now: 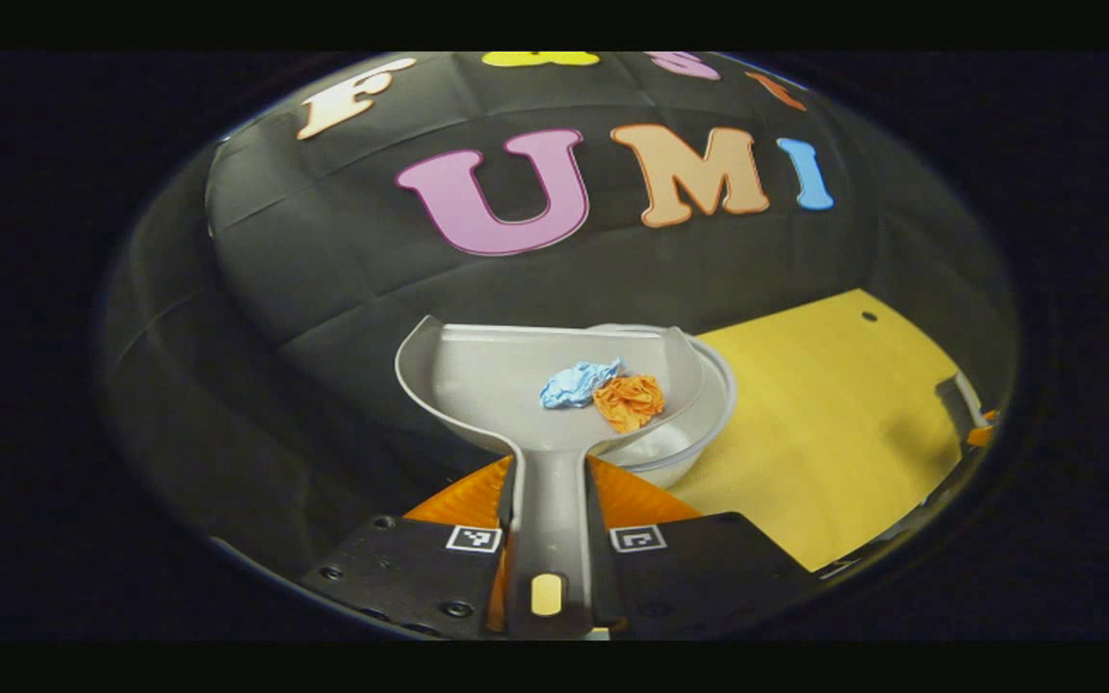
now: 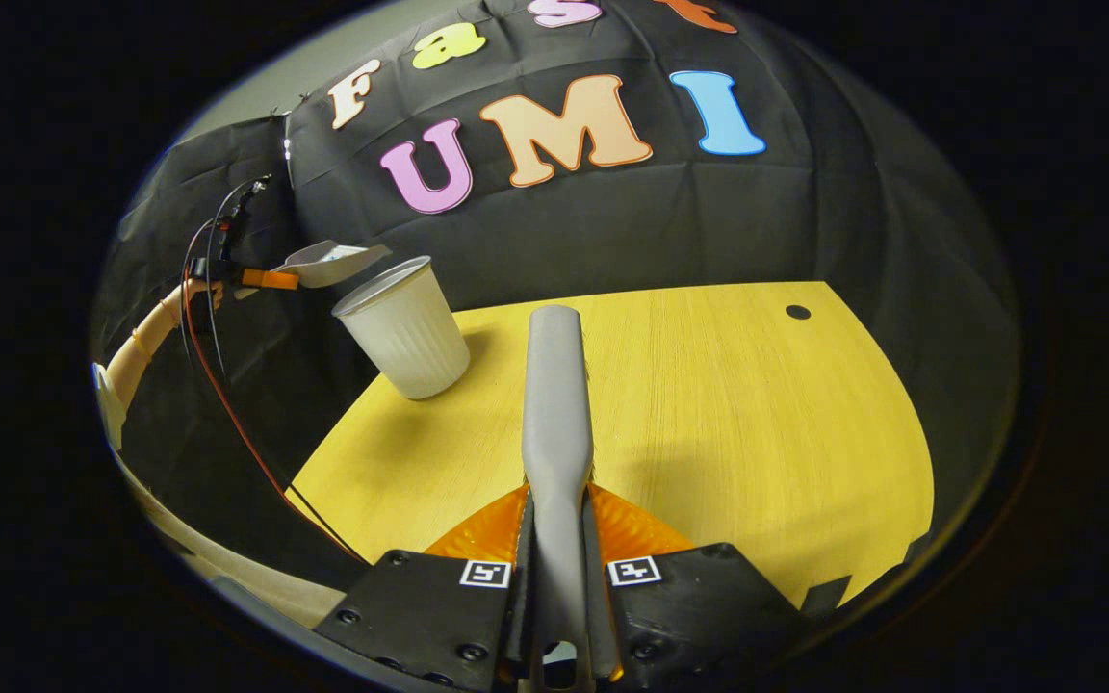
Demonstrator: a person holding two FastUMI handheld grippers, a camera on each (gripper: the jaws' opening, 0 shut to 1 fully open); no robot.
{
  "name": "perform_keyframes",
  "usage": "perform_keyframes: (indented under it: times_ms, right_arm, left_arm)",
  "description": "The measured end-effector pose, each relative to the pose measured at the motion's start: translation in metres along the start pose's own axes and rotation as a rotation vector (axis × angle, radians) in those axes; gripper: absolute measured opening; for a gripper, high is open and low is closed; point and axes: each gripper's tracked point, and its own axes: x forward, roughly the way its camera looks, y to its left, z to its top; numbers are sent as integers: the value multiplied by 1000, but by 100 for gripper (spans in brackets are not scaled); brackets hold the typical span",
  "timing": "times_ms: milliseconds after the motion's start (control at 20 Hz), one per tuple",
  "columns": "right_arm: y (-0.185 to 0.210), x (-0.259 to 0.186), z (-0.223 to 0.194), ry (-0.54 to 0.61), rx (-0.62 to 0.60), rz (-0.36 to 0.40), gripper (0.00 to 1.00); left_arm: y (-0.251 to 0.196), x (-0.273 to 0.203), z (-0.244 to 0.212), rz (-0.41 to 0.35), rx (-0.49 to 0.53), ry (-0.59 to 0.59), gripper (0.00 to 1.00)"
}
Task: Pick up the small broom and dustpan from the desktop, sweep the trash into the dustpan with the broom, and then empty the trash into the garbage bin.
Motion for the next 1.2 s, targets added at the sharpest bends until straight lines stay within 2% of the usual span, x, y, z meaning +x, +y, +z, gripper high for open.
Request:
perform_keyframes:
  times_ms: [150, 300, 500, 650, 1050, 1200]
  right_arm:
    - [1, 11, 0, 0, 16, -27, 21]
    - [-3, 13, 1, -3, 25, -48, 21]
    - [-8, 21, 4, -10, 43, -50, 21]
    - [-9, 28, 2, -3, 45, -44, 21]
    - [-18, 27, 6, -9, 45, -13, 22]
    - [-23, 25, 4, -6, 45, -10, 21]
  left_arm:
    - [14, 16, -7, 13, 120, 72, 27]
    - [15, 10, -12, 12, 179, 140, 26]
    - [21, 6, -13, 90, 325, 232, 26]
    - [22, 5, -13, 131, 408, 259, 26]
    - [26, -17, -6, 199, 510, 323, 26]
    - [21, -28, -4, 196, 459, 288, 29]
